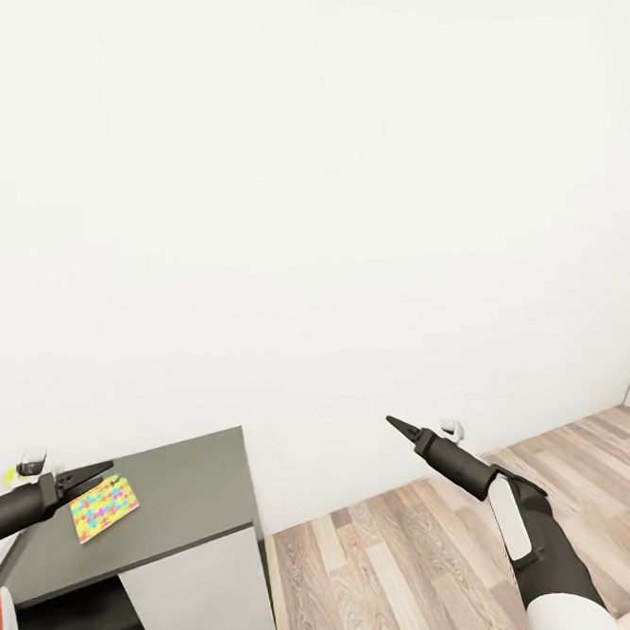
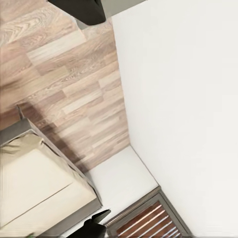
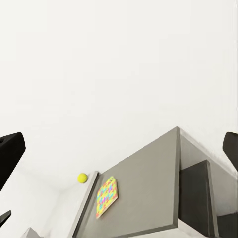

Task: Put all the toys in the child's room - the three board games (two on the bed and one on the table), the two jigsaw puzzles on the table, and the tennis ball on the table - inside the toy box on the table in the child's room.

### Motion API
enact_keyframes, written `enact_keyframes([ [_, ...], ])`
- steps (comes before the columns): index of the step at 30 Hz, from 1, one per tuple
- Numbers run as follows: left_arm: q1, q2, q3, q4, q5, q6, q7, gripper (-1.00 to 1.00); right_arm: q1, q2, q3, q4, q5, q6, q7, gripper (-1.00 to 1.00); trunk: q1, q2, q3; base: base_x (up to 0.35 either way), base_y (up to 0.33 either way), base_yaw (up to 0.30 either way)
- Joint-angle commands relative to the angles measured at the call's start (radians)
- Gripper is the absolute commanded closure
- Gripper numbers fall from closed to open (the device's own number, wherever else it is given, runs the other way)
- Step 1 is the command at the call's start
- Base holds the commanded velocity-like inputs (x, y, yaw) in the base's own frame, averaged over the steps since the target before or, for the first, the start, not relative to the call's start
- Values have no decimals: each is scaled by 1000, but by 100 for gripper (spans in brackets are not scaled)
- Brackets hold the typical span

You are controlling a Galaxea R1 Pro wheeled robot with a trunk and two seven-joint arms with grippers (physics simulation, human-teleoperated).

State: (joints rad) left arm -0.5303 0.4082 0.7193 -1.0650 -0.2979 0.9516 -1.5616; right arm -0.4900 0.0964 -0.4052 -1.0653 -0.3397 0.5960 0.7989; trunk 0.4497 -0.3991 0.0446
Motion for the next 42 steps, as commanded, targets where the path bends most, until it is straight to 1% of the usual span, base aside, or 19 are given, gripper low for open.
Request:
enact_keyframes([
  [1, 0, 0, 2, -1, -10, 10, -9, -100, -1, 1, -3, 1, -4, 7, 2, -100, 0, -1, 0, -81, 0, -277],
  [13, 0, 0, 2, -1, -10, 10, -9, -100, -1, 3, -3, 1, -4, 7, 2, -100, 0, -1, 0, -85, 0, -277],
  [19, 0, 0, 2, -1, -10, 10, -9, -100, -1, 1, -3, 1, -4, 7, 2, -100, 0, -1, 0, -105, -72, -277],
  [35, 0, -3, 0, -1, -12, 10, -9, -100, -1, 0, -4, 2, -4, 8, 1, -100, 0, -1, 0, -117, -194, -277],
  [42, 0, -9, -23, 0, -16, 10, -9, -100, -1, 1, -4, 15, -4, 8, 0, -100, 0, -1, 0, -110, -220, -277],
])
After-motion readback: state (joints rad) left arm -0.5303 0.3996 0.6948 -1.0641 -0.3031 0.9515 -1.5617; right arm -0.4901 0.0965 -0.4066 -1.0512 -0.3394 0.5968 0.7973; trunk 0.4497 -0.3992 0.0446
